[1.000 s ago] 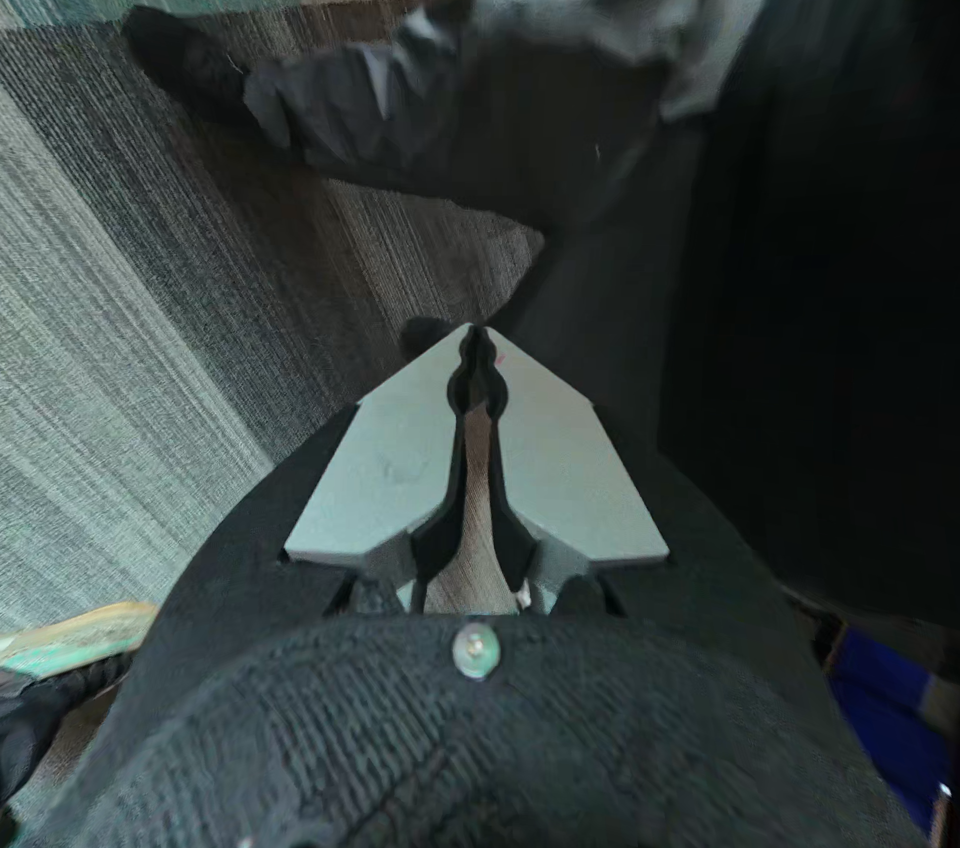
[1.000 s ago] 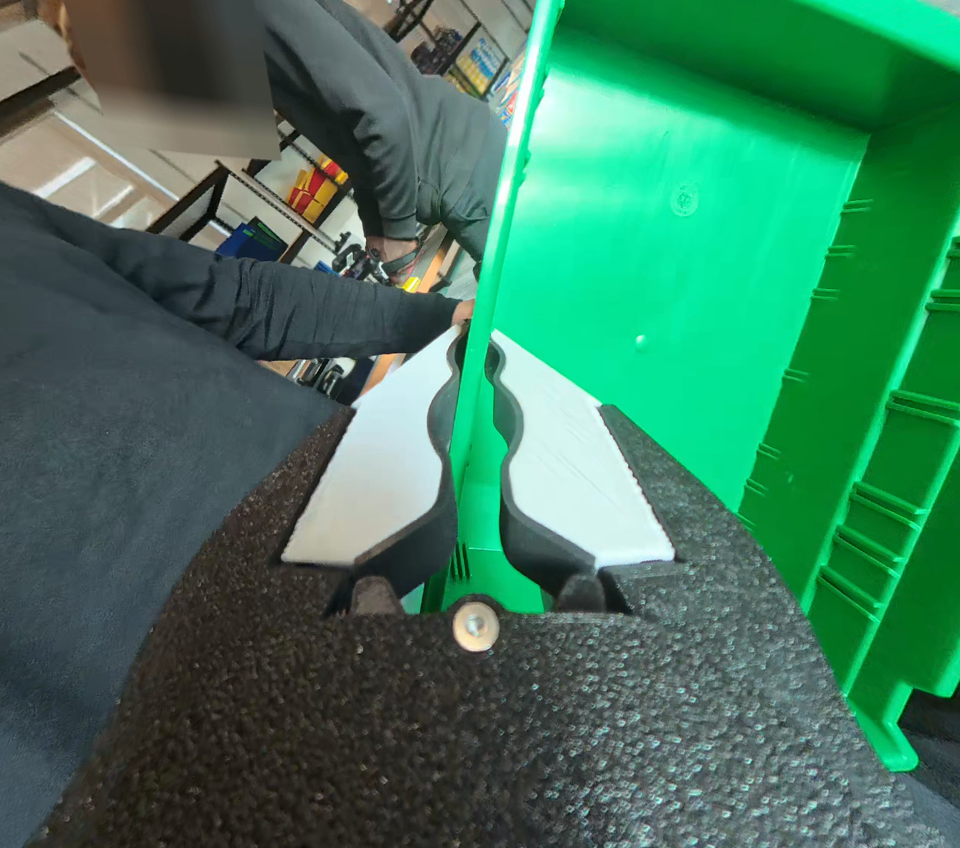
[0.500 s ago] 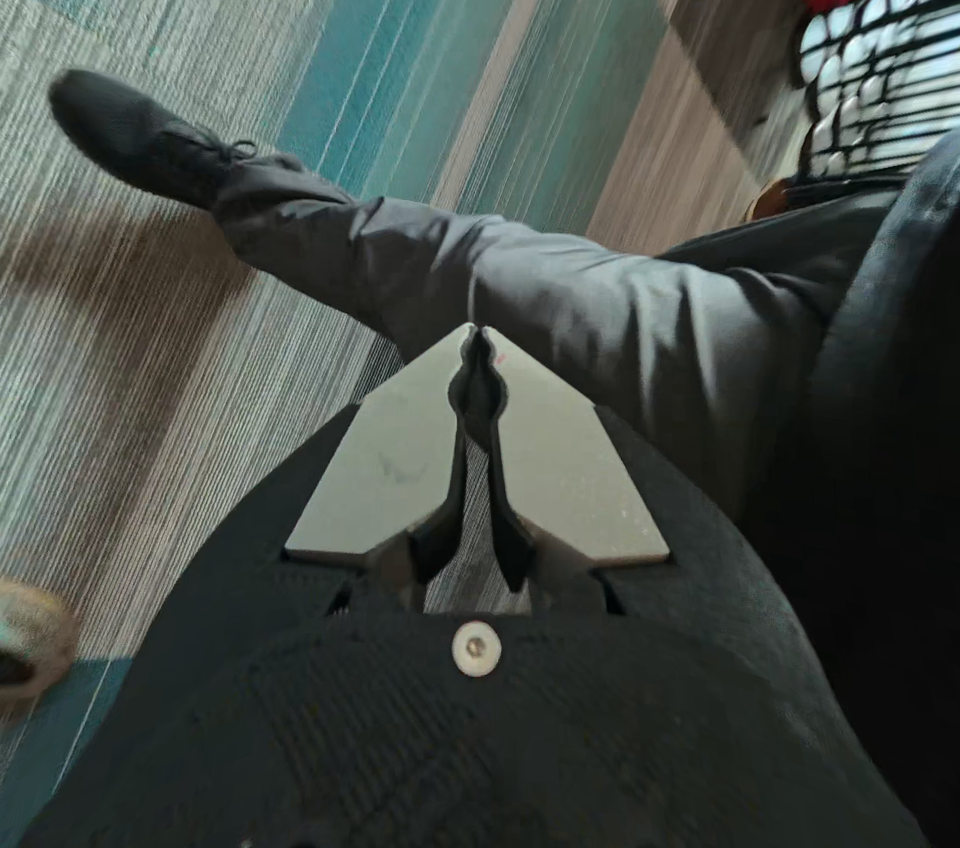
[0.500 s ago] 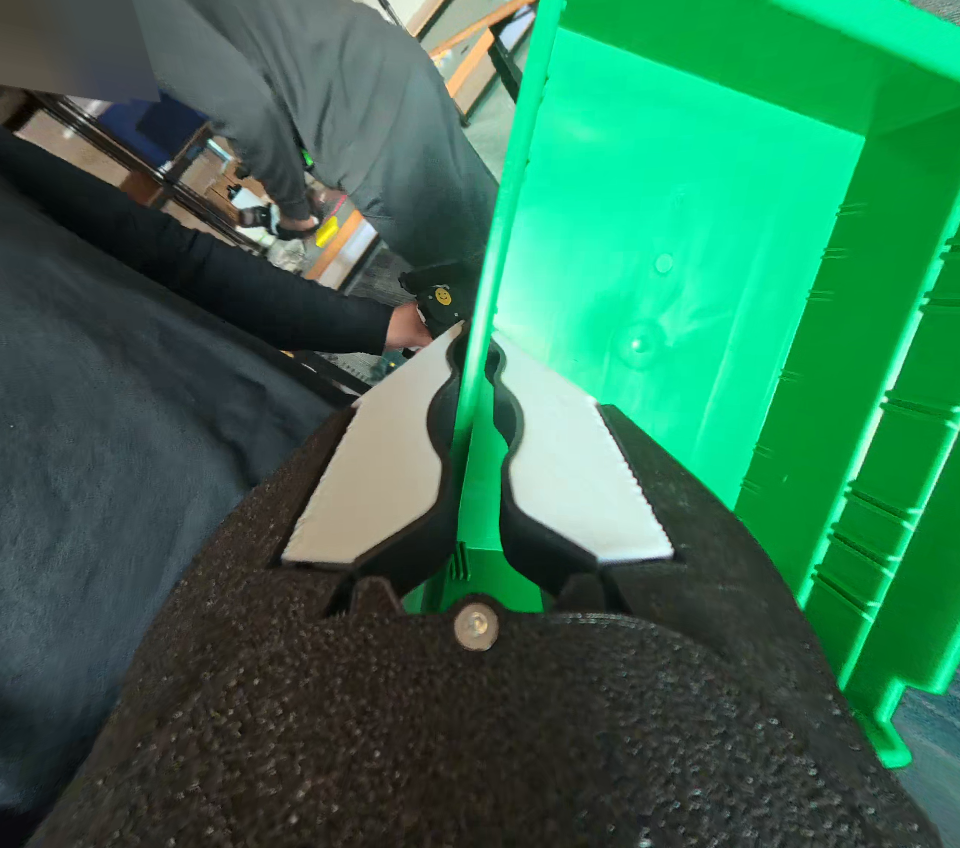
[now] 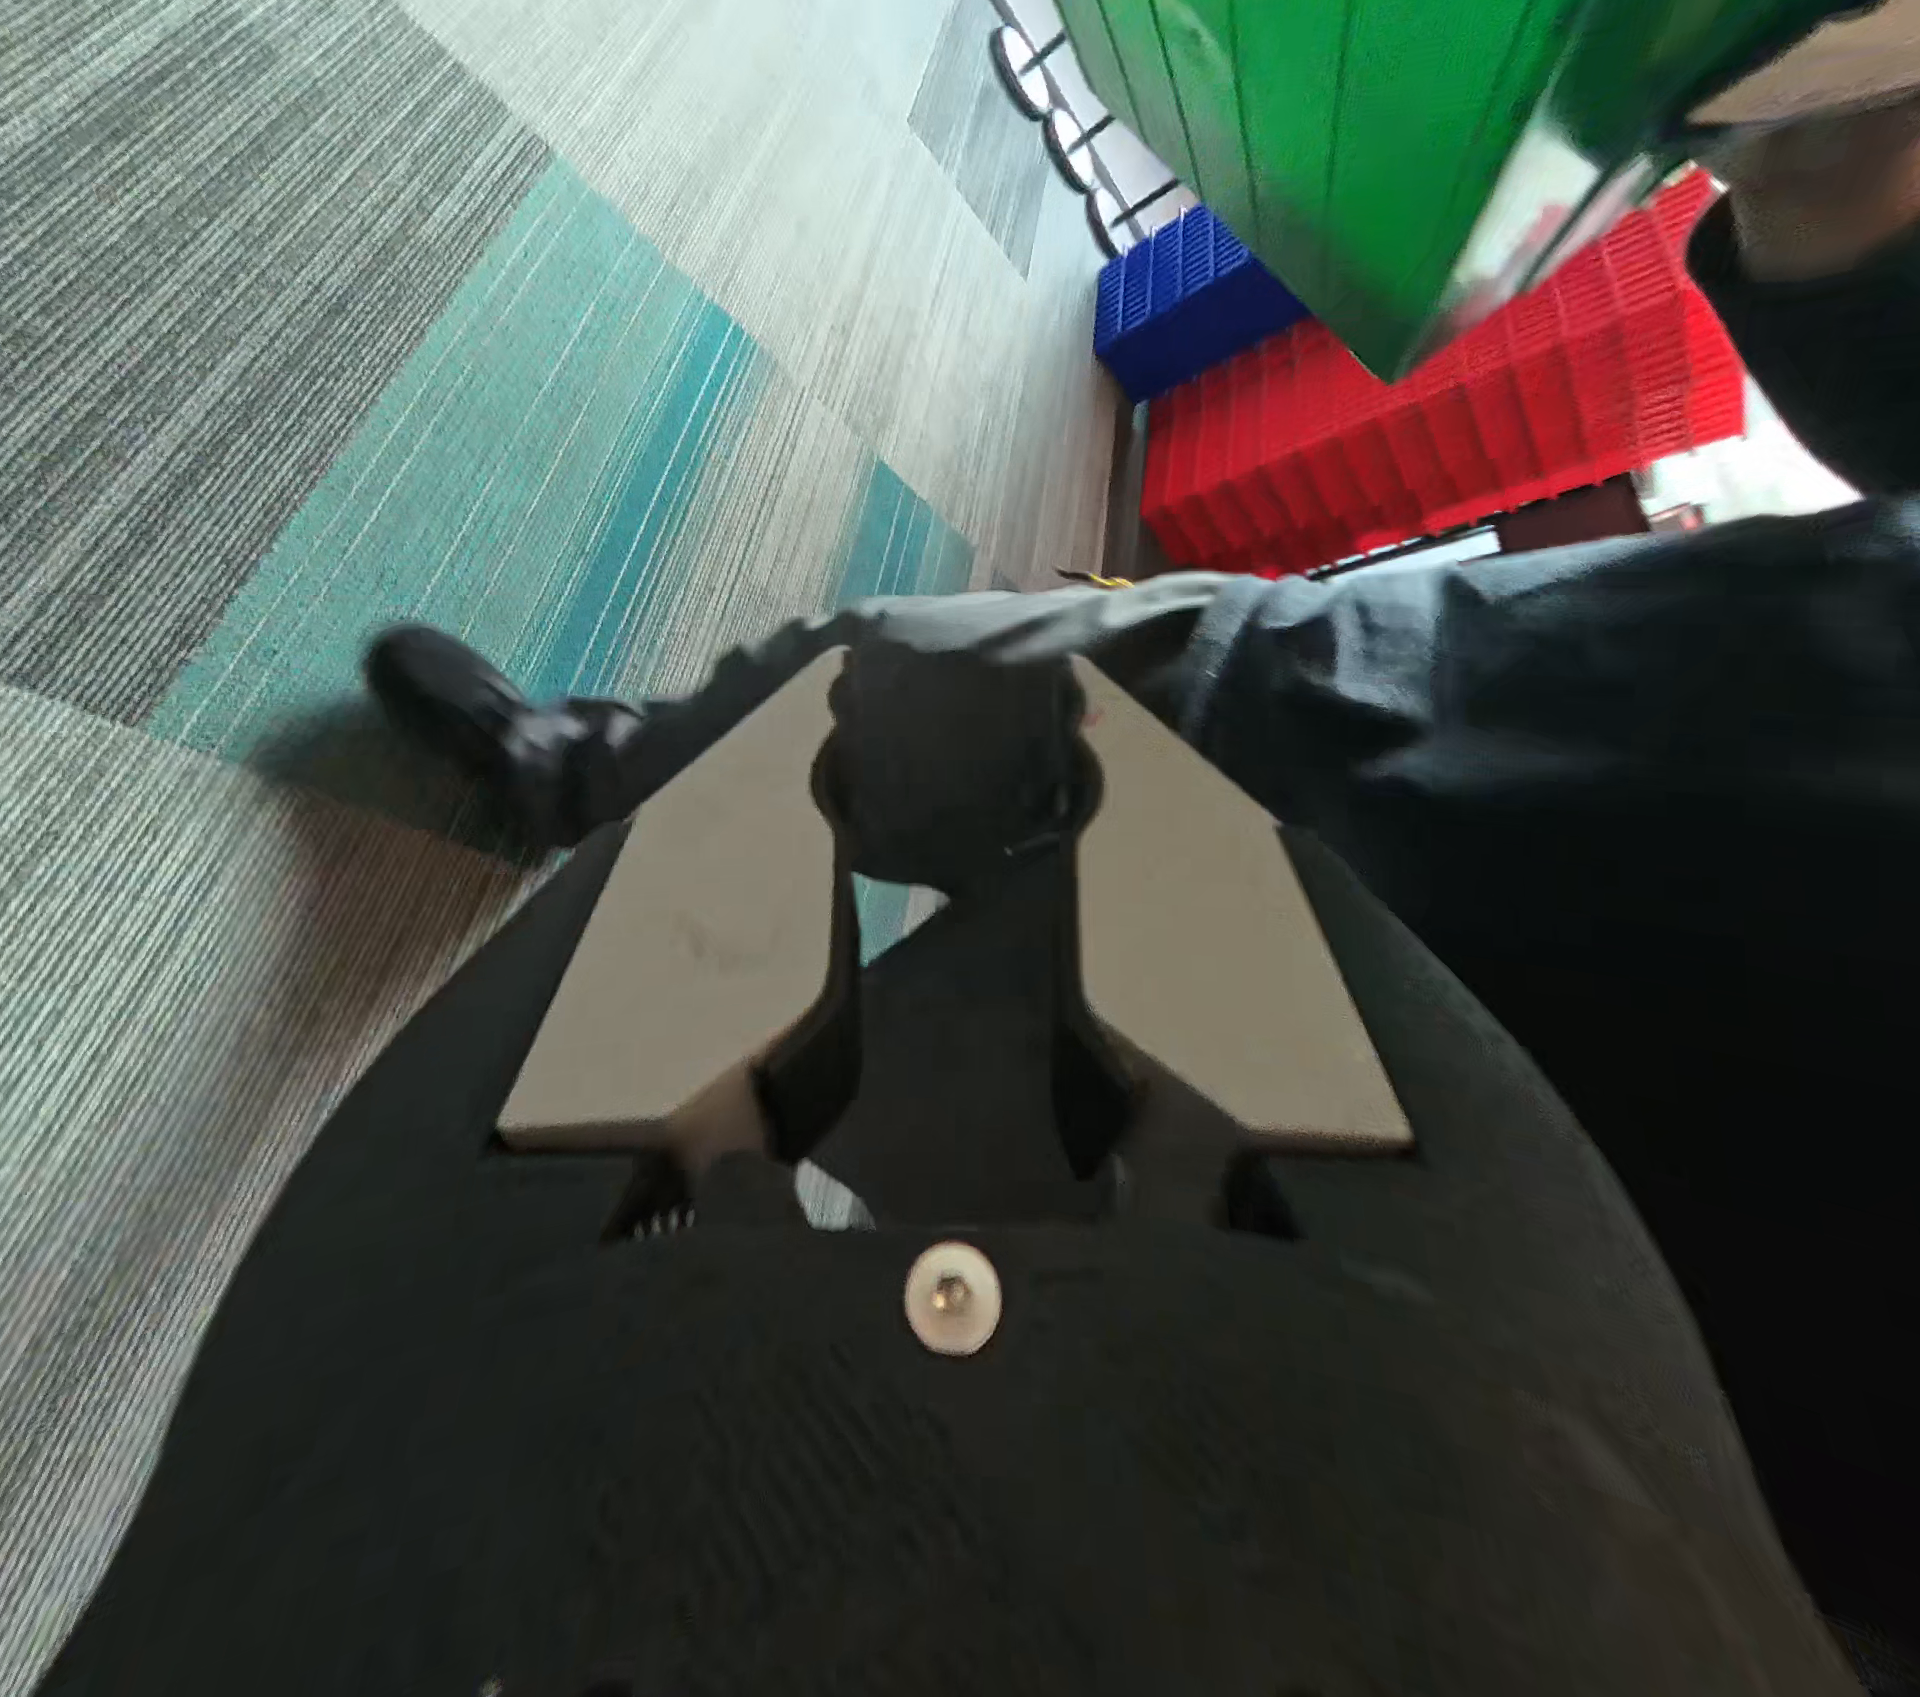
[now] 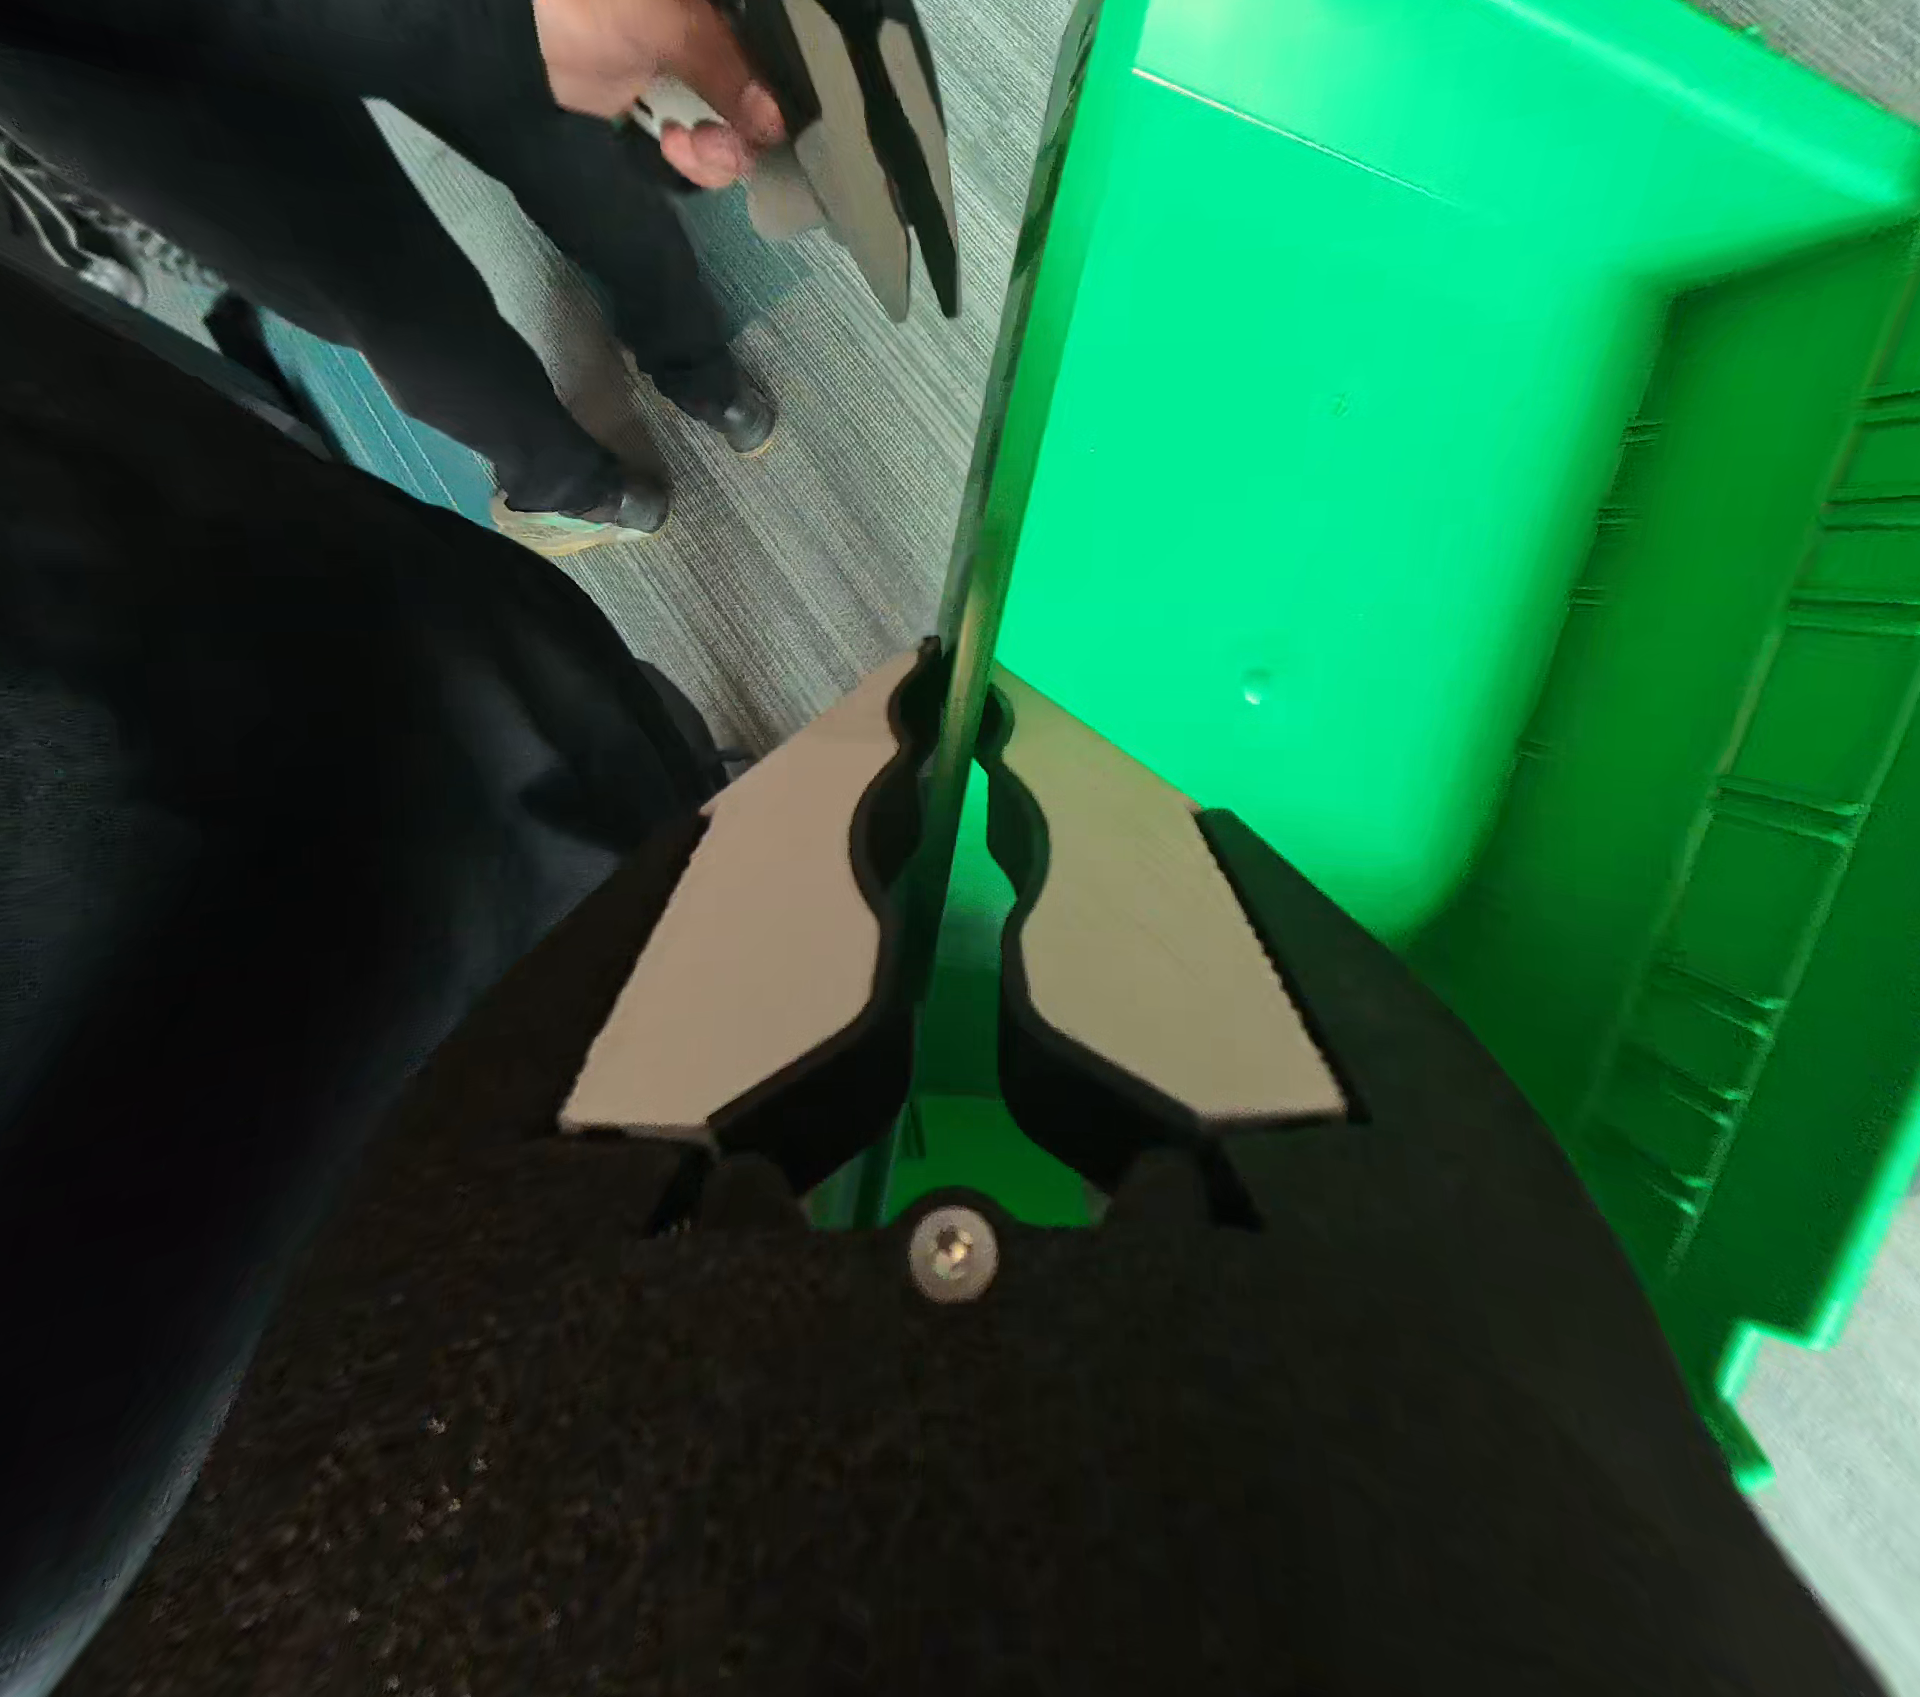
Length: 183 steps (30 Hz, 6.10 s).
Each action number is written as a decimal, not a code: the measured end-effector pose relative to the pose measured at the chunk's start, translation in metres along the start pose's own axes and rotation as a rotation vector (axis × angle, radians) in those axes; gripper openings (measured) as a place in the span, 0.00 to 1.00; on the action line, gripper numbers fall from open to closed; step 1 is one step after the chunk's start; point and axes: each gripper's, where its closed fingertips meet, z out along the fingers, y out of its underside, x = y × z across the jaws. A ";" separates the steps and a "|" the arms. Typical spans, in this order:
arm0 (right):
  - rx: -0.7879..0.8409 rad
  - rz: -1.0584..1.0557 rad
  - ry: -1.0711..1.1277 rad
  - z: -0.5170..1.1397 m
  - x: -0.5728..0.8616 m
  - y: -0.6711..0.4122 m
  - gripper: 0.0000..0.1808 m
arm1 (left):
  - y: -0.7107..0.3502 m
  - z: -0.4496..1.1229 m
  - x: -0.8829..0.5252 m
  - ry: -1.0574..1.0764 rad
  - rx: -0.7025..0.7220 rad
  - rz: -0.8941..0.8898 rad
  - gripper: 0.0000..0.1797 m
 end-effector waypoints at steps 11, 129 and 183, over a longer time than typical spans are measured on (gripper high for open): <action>0.078 -0.149 -0.374 0.178 0.265 -0.250 0.02 | -0.026 -0.149 -0.127 -0.230 0.063 -0.281 0.33; -0.287 0.499 -0.735 0.699 0.748 -0.860 0.05 | -0.813 -0.837 -0.884 0.021 0.045 0.231 0.23; 0.357 0.172 0.546 0.787 2.105 -1.416 0.00 | -1.857 -0.744 -1.580 -0.336 -0.074 0.611 0.00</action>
